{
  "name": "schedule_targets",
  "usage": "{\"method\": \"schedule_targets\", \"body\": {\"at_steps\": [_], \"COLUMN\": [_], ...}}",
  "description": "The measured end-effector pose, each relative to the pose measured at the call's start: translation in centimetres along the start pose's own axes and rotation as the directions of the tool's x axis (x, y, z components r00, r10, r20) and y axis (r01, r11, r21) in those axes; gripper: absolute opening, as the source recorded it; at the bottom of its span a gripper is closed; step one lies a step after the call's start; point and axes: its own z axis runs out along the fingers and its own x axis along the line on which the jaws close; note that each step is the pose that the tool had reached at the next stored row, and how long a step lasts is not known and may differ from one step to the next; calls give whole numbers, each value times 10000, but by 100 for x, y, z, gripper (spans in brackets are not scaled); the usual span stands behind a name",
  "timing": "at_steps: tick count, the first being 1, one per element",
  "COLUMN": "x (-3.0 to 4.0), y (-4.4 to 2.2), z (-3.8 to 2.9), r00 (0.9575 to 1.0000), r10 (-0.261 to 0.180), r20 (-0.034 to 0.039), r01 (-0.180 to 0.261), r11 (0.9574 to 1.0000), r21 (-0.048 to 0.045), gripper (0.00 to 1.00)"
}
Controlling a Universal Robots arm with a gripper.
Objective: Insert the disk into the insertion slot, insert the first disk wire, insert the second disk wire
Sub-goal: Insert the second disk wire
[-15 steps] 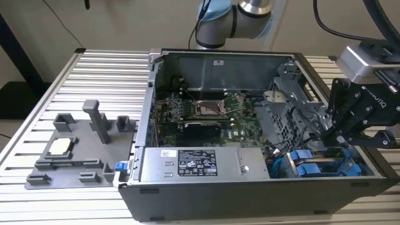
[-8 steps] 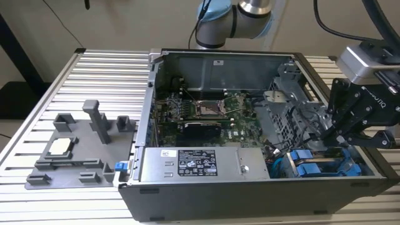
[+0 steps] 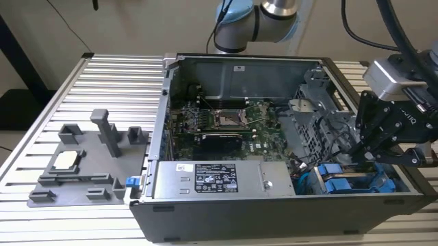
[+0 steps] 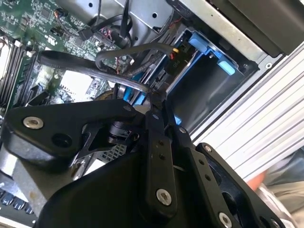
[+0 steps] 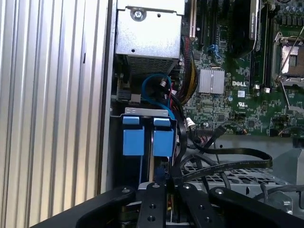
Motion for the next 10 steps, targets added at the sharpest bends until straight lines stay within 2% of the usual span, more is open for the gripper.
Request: {"method": "schedule_targets", "body": {"at_steps": [5, 10], "x": [18, 20], "y": [-30, -32], "z": [50, 66], "r00": [10000, 10000], "r10": [56, 66], "r20": [59, 63], "r01": [-56, -66], "r11": [10000, 10000], "r21": [12, 22], "gripper": [16, 16]}}
